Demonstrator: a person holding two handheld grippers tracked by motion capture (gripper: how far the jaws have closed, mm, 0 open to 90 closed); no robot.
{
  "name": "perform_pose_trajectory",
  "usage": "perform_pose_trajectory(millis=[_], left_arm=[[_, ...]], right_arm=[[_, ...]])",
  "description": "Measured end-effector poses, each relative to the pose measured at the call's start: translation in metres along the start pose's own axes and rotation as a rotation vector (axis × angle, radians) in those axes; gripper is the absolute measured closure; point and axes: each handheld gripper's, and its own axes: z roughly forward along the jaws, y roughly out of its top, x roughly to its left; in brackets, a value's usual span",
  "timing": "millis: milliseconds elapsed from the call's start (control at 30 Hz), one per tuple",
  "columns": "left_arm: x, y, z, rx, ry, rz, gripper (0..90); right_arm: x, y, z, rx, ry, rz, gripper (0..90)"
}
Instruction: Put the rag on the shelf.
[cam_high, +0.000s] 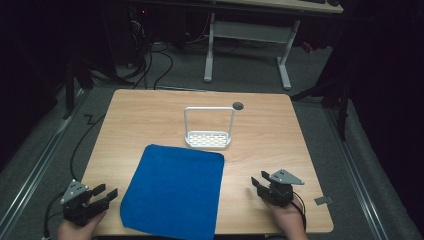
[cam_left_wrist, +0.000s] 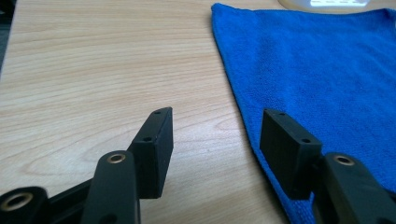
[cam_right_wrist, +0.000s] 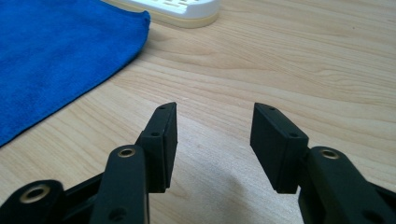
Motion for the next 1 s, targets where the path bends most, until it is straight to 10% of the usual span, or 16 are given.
perform_pose_trajectory(millis=[533, 1000], left_arm=[[-0.012, 0.003, 0.008, -0.016, -0.04, 0.03, 52.8], [-0.054, 0.012, 0.041, 0.139, -0.083, 0.166, 88.6]], right_arm=[[0.013, 0.005, 0.004, -0.02, 0.062, -0.035, 56.6], [0.111, 0.02, 0.025, 0.093, 0.343, -0.271, 90.0]])
